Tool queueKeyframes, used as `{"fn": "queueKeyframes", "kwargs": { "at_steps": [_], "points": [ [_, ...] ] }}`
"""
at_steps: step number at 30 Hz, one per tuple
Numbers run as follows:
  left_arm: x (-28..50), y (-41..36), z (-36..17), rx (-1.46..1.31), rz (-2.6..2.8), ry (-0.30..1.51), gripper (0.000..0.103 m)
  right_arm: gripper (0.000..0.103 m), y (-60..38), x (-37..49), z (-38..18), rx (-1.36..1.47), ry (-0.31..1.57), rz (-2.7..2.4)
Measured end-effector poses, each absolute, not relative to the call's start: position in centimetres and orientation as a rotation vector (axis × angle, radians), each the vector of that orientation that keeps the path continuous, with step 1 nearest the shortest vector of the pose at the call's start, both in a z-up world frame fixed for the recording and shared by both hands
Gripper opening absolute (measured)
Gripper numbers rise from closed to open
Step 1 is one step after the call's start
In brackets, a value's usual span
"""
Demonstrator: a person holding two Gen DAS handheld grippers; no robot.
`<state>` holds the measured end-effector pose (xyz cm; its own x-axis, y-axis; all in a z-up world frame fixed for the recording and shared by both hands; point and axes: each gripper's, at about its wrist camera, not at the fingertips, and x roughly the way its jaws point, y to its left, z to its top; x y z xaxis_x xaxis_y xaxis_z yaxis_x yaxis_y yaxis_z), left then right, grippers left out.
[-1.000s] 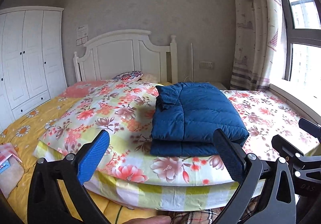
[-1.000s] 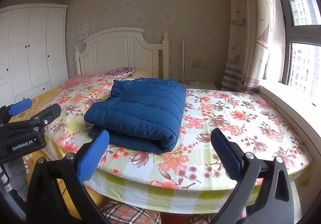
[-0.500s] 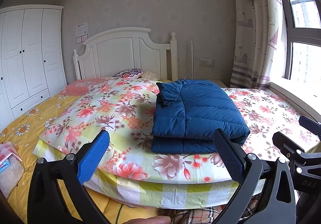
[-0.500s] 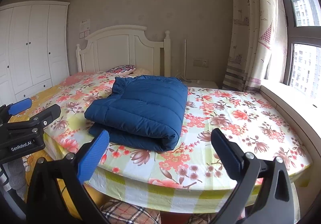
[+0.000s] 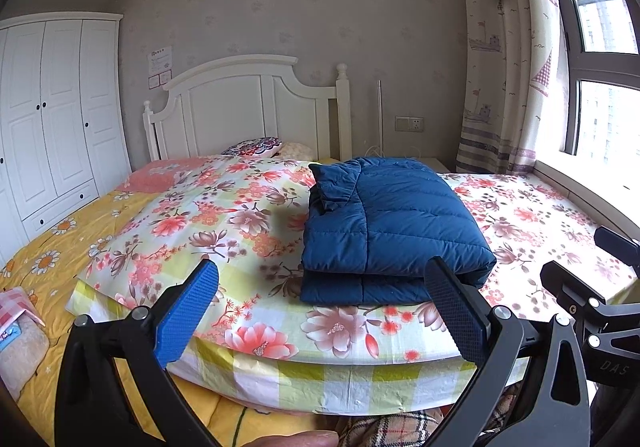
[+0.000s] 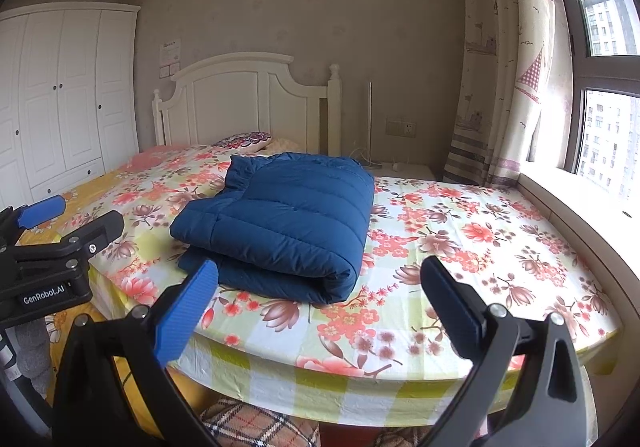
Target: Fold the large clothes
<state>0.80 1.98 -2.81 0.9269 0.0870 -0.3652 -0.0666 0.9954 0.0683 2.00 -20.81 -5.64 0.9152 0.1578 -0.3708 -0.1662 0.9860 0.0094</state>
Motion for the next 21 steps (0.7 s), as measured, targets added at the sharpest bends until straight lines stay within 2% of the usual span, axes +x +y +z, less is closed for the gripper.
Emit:
{"fn": "queueKeyframes", "kwargs": {
  "at_steps": [21],
  "points": [
    [0.40, 2.28, -1.87, 0.056, 0.078, 0.363, 0.099, 0.101, -21.01, 1.76, -5.14, -0.023, 0.354, 0.157]
  ]
}}
